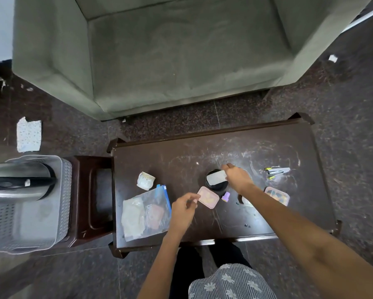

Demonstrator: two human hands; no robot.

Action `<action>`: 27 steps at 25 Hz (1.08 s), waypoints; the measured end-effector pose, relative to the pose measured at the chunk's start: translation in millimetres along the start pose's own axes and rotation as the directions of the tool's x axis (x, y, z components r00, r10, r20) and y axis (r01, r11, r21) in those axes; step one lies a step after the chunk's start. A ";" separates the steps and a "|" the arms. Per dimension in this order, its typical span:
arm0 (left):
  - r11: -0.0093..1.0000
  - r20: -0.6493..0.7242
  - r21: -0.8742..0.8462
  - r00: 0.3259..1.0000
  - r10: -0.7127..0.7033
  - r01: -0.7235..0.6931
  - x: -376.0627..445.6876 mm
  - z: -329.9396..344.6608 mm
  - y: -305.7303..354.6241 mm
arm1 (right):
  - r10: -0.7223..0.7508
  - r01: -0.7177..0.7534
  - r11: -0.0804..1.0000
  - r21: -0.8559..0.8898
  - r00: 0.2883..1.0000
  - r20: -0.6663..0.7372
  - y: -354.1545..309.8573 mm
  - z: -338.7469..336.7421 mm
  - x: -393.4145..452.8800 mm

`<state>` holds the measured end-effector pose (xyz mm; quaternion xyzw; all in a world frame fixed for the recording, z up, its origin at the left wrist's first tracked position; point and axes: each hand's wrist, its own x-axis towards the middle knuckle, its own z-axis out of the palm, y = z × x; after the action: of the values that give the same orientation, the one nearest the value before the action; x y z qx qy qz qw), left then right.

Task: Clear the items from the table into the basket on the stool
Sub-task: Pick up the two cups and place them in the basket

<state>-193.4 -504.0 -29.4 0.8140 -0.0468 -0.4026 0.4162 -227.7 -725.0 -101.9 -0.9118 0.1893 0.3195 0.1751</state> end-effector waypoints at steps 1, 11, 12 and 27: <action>1.000 -0.001 -0.010 1.000 -0.007 0.007 -2.0 -1.4 -0.3 | -0.005 0.005 1.000 -0.001 1.000 -0.010 -1.3 -0.1 -0.8; 0.995 -0.075 -0.101 0.997 -0.031 0.024 -20.7 -44.3 -16.5 | -0.104 0.119 0.991 0.060 0.973 -0.206 -76.2 3.3 -39.1; 0.994 -0.091 -0.110 0.995 -0.036 0.026 -22.8 -52.3 -21.7 | -0.131 0.147 0.987 0.065 0.971 -0.201 -89.4 7.6 -40.3; 0.973 -0.224 -0.224 0.968 -0.112 0.061 -20.7 -149.1 -114.0 | -0.008 0.053 0.956 0.288 0.988 -0.157 -258.2 48.9 57.6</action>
<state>-133.3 -326.1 -49.0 0.8071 0.0825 -0.3241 0.4865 -93.1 -493.1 -123.9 -0.9009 0.2331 0.2140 0.2971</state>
